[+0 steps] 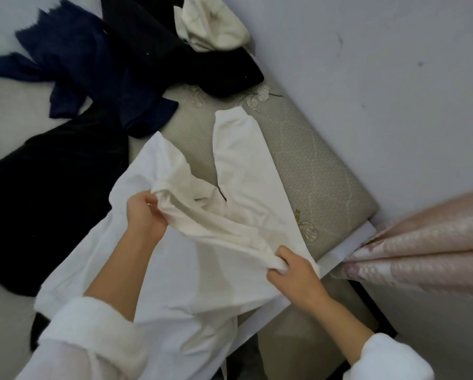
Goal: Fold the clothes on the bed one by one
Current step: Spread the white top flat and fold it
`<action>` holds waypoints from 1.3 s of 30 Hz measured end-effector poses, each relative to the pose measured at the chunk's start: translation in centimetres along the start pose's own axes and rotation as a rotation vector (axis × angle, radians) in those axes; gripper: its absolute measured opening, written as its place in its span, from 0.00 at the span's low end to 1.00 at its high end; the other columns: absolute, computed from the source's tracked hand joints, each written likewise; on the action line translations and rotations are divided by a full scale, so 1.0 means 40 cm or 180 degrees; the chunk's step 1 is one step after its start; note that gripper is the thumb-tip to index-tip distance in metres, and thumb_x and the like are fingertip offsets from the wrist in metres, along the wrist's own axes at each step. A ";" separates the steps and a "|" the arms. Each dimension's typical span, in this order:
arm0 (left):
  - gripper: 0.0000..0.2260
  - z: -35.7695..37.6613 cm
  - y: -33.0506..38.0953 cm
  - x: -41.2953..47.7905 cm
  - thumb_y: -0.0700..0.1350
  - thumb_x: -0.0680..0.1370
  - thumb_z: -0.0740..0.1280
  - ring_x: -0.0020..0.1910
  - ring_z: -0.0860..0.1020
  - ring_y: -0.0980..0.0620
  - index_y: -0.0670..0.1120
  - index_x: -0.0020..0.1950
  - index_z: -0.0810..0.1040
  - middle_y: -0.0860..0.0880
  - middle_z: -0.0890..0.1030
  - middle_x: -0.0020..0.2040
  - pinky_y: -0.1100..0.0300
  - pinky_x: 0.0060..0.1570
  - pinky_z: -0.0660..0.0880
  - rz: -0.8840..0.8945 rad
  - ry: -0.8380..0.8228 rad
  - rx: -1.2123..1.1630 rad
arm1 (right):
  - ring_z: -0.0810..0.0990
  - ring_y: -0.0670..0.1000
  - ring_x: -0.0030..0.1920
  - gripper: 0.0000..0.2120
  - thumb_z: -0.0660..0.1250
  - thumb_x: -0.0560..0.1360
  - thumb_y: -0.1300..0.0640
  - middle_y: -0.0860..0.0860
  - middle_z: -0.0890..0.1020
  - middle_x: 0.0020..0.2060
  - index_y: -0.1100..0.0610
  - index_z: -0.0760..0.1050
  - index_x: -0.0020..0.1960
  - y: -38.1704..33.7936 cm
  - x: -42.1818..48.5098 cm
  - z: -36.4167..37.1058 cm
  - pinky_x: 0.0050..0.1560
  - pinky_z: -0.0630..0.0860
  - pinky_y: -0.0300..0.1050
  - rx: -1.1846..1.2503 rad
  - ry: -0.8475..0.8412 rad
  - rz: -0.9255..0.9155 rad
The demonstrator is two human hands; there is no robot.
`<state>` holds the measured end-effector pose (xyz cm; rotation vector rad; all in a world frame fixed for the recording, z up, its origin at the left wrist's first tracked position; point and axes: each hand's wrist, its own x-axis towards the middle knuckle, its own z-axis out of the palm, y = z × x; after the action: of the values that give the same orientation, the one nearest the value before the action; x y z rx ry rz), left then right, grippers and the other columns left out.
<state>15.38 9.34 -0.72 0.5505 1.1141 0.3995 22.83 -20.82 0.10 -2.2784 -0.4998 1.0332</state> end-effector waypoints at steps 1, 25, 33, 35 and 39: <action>0.06 -0.013 0.020 -0.031 0.36 0.67 0.58 0.42 0.77 0.47 0.43 0.38 0.73 0.46 0.77 0.42 0.54 0.49 0.74 -0.0077 -0.0162 0.0109 | 0.68 0.44 0.31 0.09 0.65 0.69 0.52 0.45 0.72 0.31 0.47 0.64 0.38 -0.026 -0.012 -0.016 0.33 0.65 0.42 -0.0141 -0.0055 -0.0142; 0.06 -0.051 0.584 -0.678 0.41 0.79 0.61 0.44 0.78 0.52 0.45 0.54 0.74 0.50 0.76 0.44 0.61 0.32 0.76 0.2891 0.1020 0.0295 | 0.66 0.53 0.26 0.12 0.62 0.73 0.64 0.53 0.71 0.24 0.58 0.68 0.31 -0.689 -0.215 -0.434 0.27 0.57 0.44 -0.0735 0.2814 -0.2241; 0.06 -0.092 0.599 -0.799 0.42 0.78 0.67 0.44 0.79 0.50 0.41 0.53 0.76 0.42 0.79 0.48 0.67 0.30 0.77 0.3165 0.0954 0.0237 | 0.60 0.48 0.27 0.15 0.64 0.70 0.65 0.50 0.63 0.23 0.61 0.65 0.27 -0.778 -0.276 -0.450 0.28 0.56 0.44 0.0286 0.2411 -0.2355; 0.10 -0.115 0.592 -0.815 0.47 0.80 0.65 0.37 0.81 0.51 0.40 0.52 0.75 0.42 0.79 0.46 0.65 0.27 0.77 0.3346 0.1217 0.0125 | 0.62 0.46 0.26 0.11 0.69 0.67 0.64 0.50 0.66 0.22 0.63 0.71 0.27 -0.784 -0.300 -0.463 0.27 0.59 0.42 0.0579 0.2393 -0.2379; 0.13 -0.125 0.601 -0.886 0.58 0.80 0.60 0.25 0.80 0.52 0.49 0.45 0.71 0.49 0.78 0.38 0.64 0.23 0.75 0.4229 0.1349 -0.0055 | 0.62 0.44 0.26 0.10 0.73 0.64 0.63 0.52 0.68 0.24 0.67 0.74 0.30 -0.820 -0.366 -0.490 0.26 0.60 0.32 0.0985 0.2509 -0.2812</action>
<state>-3.88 9.77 37.86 1.1931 0.9991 1.7300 25.61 -10.77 39.66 -1.6812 -0.7995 -0.2149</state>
